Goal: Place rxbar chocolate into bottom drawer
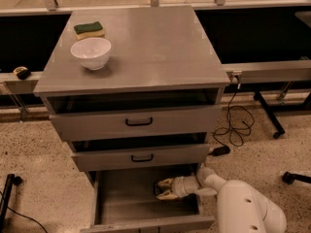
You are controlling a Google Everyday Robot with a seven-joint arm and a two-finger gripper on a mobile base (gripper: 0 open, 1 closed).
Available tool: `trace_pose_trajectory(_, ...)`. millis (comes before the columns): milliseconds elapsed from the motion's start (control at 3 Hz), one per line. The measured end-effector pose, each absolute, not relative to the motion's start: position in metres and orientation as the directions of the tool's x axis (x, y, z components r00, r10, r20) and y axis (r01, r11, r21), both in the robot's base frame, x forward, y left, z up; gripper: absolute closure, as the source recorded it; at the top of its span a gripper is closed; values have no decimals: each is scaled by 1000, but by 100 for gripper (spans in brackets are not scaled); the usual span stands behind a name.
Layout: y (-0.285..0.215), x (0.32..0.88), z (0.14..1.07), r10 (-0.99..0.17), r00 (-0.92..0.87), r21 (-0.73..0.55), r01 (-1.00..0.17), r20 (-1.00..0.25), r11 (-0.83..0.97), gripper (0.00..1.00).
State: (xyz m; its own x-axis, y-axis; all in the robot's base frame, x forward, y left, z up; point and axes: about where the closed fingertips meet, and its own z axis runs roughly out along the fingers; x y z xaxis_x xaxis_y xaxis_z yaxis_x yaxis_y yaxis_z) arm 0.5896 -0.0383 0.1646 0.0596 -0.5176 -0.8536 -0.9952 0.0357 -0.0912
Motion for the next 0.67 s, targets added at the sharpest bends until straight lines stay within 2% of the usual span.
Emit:
trace_pose_trajectory(333,-38,590,165,-518,60,-91,-995,-854,36,0)
trace_pose_trajectory(667,-38,590,165,-518,60,-91,-995,-854,36,0)
